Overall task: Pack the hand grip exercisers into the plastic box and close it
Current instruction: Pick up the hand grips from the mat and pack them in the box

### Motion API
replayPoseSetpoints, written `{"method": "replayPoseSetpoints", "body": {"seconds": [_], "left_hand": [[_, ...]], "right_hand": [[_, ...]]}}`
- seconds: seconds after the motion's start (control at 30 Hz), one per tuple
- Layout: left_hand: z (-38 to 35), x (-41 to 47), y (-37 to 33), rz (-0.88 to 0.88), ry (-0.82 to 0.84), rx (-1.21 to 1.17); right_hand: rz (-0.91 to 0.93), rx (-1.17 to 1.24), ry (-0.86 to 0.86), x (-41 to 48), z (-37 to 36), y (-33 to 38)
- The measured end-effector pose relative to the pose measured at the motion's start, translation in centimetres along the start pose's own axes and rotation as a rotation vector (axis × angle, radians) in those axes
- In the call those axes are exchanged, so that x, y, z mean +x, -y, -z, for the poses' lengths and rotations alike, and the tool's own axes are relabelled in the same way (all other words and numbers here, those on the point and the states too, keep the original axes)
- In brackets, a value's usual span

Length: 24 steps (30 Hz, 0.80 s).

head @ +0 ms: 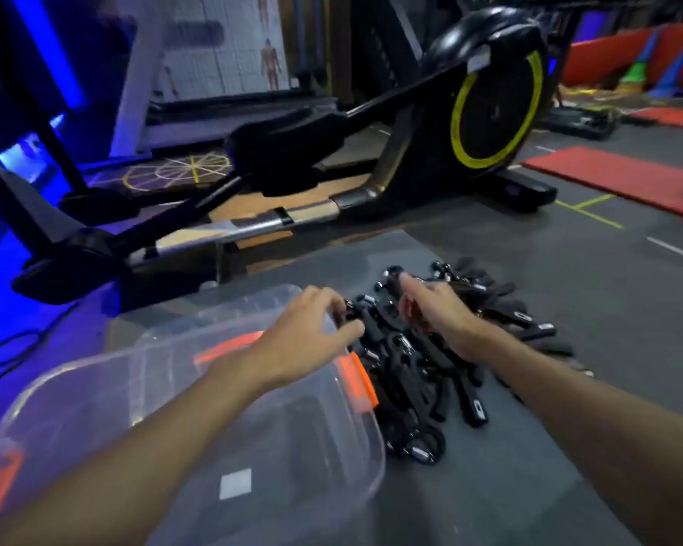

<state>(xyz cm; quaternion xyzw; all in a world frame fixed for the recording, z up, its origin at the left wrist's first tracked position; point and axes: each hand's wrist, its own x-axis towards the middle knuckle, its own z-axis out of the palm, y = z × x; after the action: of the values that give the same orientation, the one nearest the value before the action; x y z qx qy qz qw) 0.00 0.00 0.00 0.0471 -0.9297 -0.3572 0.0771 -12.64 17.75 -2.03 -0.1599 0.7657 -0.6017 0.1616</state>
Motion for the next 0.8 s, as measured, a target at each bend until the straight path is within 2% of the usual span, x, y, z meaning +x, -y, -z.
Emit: {"method": "replayPoseSetpoints", "body": {"seconds": [0.13,0.27,0.43,0.57,0.8], "left_hand": [[-3.2,-2.4,0.1,0.028,0.219,0.38],[-4.5,-3.0,1.2,0.025,0.222,0.559],[-4.9,-3.1,1.6,0.023,0.214,0.57],[-4.7,-3.0,1.3,0.03,0.244,0.608],[-4.1,-2.8,0.8,0.053,0.299,0.623]], "right_hand": [[-0.119,-0.053,-0.029,-2.7,1.5,-6.3],[-0.246,-0.128,-0.027,-3.5,1.6,-12.8],[-0.312,-0.175,-0.032,-3.0,0.3,-16.0],[-0.289,-0.129,-0.039,-2.3,-0.8,-17.3],[-0.221,-0.113,-0.073,-2.6,-0.2,-14.9]]}}
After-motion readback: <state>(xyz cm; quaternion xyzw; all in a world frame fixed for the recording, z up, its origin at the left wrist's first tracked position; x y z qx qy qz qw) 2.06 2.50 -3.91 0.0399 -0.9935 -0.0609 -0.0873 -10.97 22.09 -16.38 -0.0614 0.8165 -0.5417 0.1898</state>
